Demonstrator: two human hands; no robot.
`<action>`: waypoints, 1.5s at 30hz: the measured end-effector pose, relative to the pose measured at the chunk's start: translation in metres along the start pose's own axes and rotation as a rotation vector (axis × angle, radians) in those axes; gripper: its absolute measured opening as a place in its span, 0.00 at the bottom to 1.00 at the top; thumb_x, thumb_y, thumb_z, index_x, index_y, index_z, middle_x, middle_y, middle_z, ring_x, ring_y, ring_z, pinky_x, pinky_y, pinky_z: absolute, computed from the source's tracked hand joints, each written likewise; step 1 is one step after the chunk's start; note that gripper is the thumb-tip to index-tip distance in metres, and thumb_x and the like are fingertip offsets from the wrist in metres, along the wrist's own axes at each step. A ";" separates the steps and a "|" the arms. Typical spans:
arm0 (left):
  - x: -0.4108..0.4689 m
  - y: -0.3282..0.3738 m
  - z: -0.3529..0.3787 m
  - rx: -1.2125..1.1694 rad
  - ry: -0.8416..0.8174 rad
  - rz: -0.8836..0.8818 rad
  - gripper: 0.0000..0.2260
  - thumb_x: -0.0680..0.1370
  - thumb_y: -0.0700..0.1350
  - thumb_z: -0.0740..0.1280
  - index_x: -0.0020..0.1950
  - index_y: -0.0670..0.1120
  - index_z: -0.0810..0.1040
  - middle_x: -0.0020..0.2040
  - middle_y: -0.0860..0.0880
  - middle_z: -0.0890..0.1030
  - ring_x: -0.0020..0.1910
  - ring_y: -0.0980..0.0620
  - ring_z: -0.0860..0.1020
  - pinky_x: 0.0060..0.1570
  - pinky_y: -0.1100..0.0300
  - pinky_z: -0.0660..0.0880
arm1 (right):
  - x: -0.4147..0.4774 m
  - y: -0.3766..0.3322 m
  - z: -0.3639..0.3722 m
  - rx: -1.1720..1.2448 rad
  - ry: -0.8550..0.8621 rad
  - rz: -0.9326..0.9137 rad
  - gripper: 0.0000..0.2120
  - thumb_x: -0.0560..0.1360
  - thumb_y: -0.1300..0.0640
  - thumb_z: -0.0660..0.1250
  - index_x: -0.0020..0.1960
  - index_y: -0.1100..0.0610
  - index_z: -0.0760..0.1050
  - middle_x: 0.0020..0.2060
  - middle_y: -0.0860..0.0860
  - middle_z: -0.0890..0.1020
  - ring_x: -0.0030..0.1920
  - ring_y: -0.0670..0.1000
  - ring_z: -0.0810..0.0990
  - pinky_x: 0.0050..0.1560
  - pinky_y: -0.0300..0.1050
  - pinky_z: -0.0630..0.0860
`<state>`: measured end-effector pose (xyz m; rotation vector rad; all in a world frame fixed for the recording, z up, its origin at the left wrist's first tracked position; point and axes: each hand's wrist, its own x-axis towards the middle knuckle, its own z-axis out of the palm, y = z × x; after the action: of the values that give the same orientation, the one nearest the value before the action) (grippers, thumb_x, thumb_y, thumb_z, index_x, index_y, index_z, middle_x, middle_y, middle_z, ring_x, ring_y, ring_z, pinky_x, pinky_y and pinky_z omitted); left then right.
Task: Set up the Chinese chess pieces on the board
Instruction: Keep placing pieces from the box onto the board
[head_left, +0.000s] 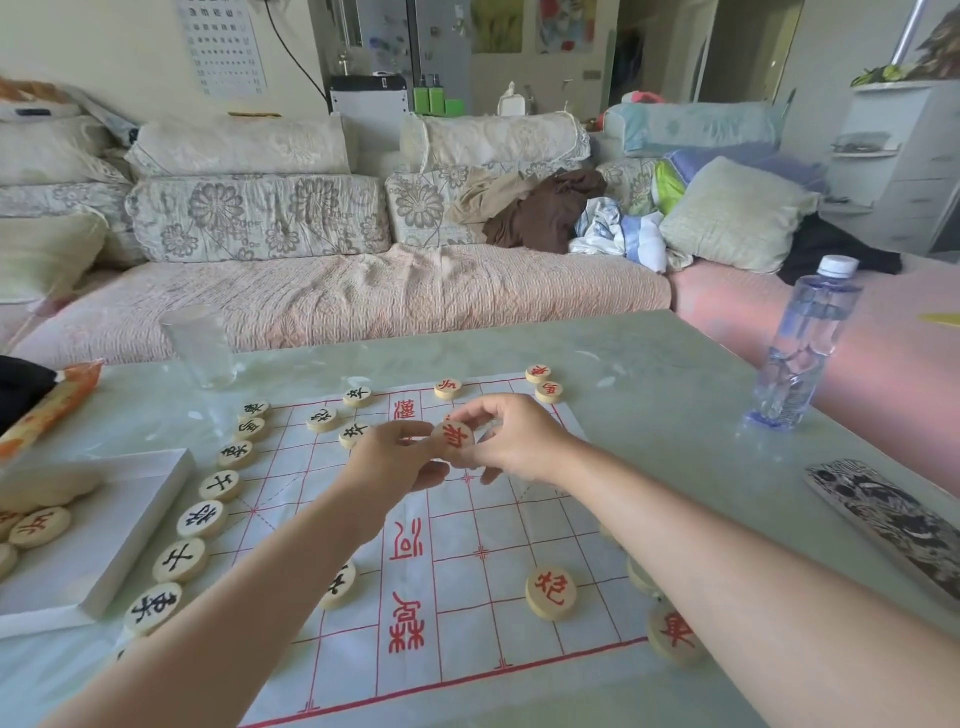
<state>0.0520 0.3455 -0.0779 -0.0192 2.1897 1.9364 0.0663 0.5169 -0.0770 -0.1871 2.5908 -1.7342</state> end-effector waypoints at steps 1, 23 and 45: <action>0.002 0.002 0.007 0.030 0.001 0.007 0.09 0.75 0.42 0.71 0.54 0.43 0.80 0.44 0.42 0.85 0.40 0.48 0.84 0.47 0.55 0.82 | 0.000 0.004 -0.005 -0.010 0.020 -0.010 0.19 0.67 0.59 0.81 0.56 0.54 0.81 0.48 0.52 0.85 0.36 0.46 0.83 0.34 0.45 0.82; 0.069 -0.037 0.093 1.100 -0.156 0.520 0.13 0.77 0.53 0.66 0.61 0.56 0.77 0.59 0.52 0.72 0.62 0.50 0.66 0.64 0.51 0.68 | 0.047 0.089 -0.098 -0.693 0.437 0.166 0.11 0.72 0.44 0.72 0.52 0.45 0.77 0.53 0.44 0.81 0.52 0.51 0.79 0.44 0.42 0.69; 0.036 -0.018 -0.017 0.975 0.150 0.514 0.09 0.77 0.49 0.64 0.55 0.52 0.78 0.49 0.52 0.77 0.50 0.51 0.75 0.44 0.58 0.71 | 0.064 -0.015 0.013 -0.584 0.131 -0.106 0.05 0.75 0.51 0.68 0.48 0.49 0.82 0.44 0.43 0.83 0.49 0.47 0.81 0.51 0.45 0.77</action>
<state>0.0170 0.3316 -0.1001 0.6118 3.2194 0.8198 0.0055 0.4924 -0.0651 -0.2242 3.1655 -0.9867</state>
